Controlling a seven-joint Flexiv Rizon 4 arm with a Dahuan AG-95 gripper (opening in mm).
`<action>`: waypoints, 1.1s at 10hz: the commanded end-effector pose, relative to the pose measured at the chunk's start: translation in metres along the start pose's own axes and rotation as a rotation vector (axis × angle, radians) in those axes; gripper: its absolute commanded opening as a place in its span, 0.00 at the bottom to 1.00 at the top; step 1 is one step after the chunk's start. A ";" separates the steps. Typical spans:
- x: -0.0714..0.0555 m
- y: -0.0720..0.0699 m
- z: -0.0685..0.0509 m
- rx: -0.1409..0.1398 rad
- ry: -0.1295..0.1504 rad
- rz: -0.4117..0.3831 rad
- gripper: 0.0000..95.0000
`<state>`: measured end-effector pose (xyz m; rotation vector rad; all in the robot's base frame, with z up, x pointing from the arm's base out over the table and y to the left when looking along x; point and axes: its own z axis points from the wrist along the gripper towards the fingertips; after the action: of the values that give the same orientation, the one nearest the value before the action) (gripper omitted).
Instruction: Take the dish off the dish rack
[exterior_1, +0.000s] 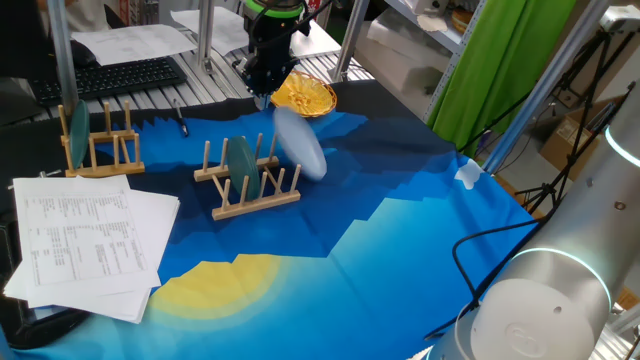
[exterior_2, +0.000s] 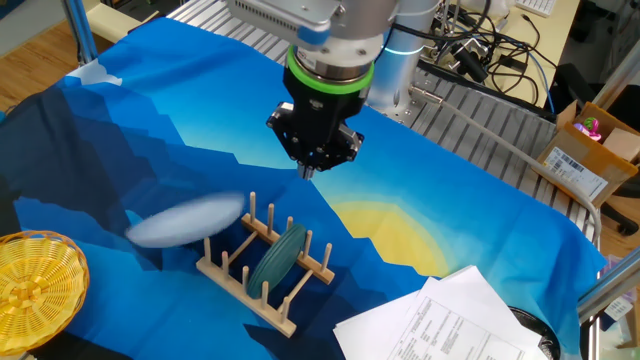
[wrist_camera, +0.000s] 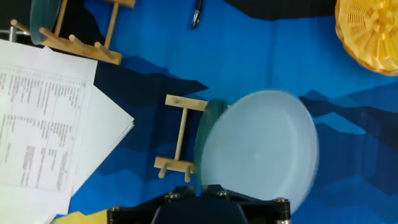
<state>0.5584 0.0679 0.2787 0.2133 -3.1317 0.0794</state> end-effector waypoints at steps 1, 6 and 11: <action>0.002 0.001 0.003 0.009 -0.004 0.016 0.00; 0.028 0.023 0.016 0.007 -0.027 0.044 0.00; 0.067 0.042 0.034 0.000 -0.023 0.081 0.00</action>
<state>0.4821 0.1003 0.2412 0.0872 -3.1551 0.0772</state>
